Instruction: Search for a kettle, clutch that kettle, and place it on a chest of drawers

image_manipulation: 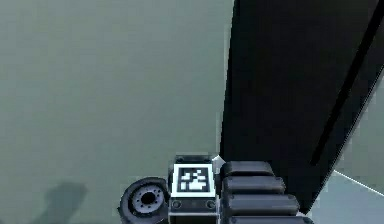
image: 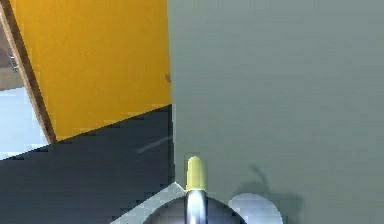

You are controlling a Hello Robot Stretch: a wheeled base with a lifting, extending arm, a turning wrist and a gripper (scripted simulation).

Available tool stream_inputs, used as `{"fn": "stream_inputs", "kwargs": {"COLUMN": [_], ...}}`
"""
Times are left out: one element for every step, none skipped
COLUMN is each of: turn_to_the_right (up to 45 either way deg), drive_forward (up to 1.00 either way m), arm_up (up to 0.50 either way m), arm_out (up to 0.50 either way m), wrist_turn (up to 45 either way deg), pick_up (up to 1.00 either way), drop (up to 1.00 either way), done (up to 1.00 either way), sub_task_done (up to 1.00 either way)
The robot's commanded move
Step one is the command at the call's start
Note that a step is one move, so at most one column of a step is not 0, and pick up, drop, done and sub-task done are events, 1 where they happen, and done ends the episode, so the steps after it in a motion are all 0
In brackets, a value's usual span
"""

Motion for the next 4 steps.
{"fn": "stream_inputs", "kwargs": {"turn_to_the_right": [0.0, -45.0, -12.0, 0.0], "drive_forward": [0.2, 0.0, 0.0, 1.0], "arm_up": [0.0, 0.0, 0.0, 0.0], "arm_out": [0.0, 0.0, 0.0, 0.0], "wrist_turn": [0.0, 0.0, 0.0, 0.0], "pick_up": [0.0, 0.0, 0.0, 0.0], "drop": [0.0, 0.0, 0.0, 0.0], "done": [0.0, 0.0, 0.0, 0.0], "sub_task_done": [0.0, 0.0, 0.0, 0.0]}}
